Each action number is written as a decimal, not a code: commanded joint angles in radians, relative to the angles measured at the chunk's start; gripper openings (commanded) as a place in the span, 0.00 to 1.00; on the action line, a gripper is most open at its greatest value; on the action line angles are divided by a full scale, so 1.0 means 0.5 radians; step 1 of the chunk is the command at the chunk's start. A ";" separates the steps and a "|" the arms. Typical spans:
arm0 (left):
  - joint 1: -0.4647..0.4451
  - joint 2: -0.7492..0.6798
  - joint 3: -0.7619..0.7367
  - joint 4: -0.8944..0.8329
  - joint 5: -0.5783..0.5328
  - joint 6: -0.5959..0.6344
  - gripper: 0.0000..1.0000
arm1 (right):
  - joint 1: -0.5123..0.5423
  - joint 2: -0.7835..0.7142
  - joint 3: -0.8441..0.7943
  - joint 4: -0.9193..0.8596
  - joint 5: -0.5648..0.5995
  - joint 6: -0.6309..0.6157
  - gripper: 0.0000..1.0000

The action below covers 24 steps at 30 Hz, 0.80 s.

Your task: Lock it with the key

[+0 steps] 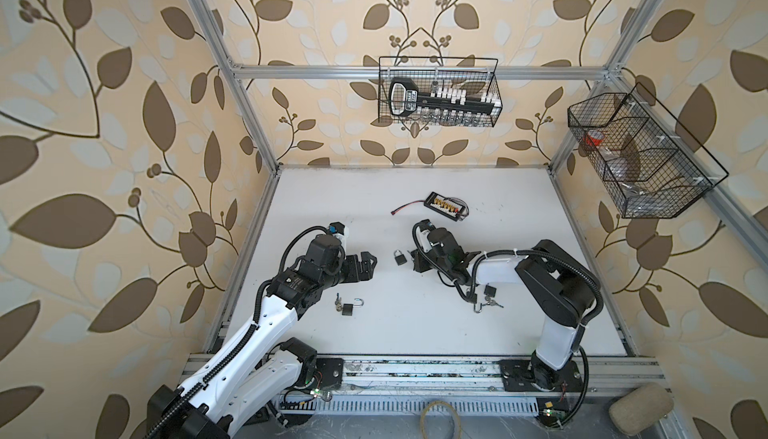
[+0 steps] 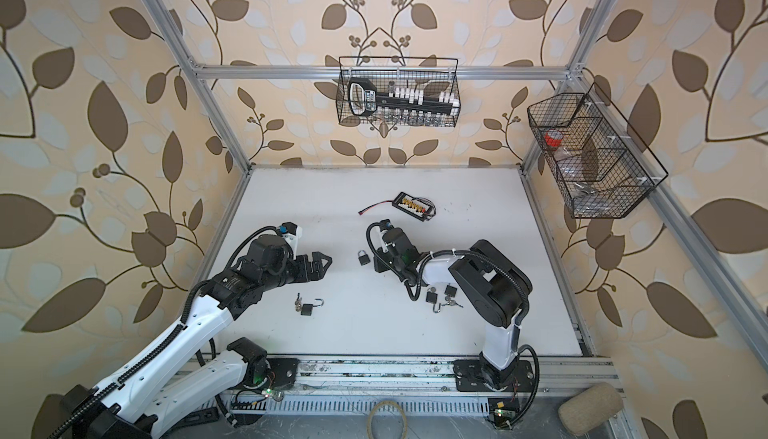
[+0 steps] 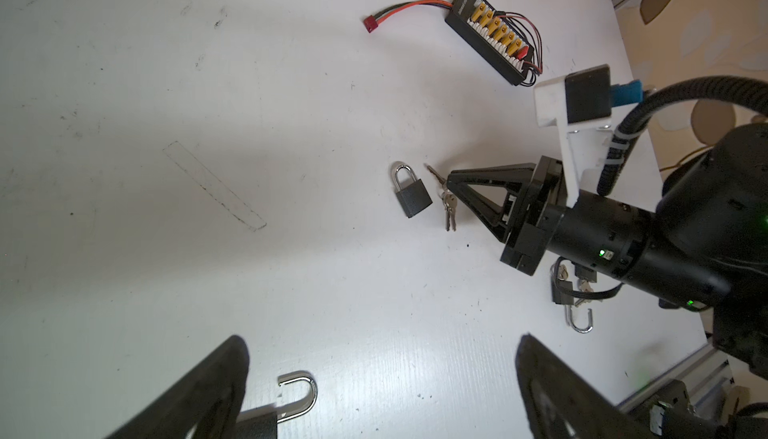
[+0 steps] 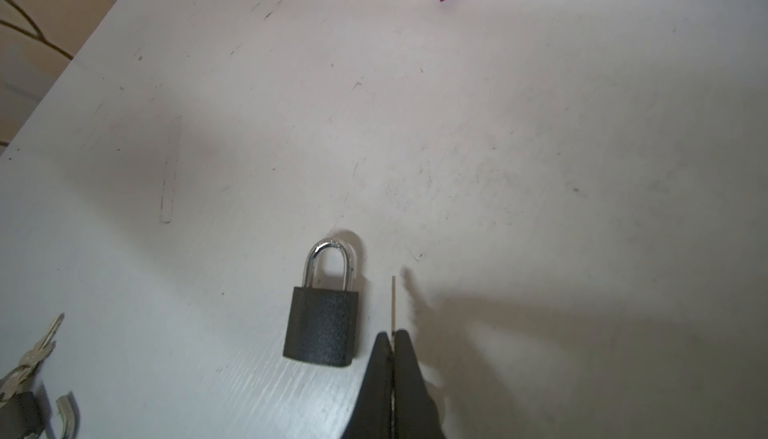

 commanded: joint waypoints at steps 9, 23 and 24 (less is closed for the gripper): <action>0.016 0.032 0.007 -0.039 -0.021 -0.045 0.99 | -0.052 0.134 0.138 -0.041 -0.083 -0.038 0.04; 0.038 -0.021 0.032 -0.073 -0.099 -0.134 0.99 | 0.009 -0.196 0.023 -0.049 -0.114 -0.328 0.33; 0.061 -0.029 0.048 -0.080 -0.080 -0.138 0.99 | 0.072 -0.240 -0.009 -0.038 -0.105 -0.407 0.35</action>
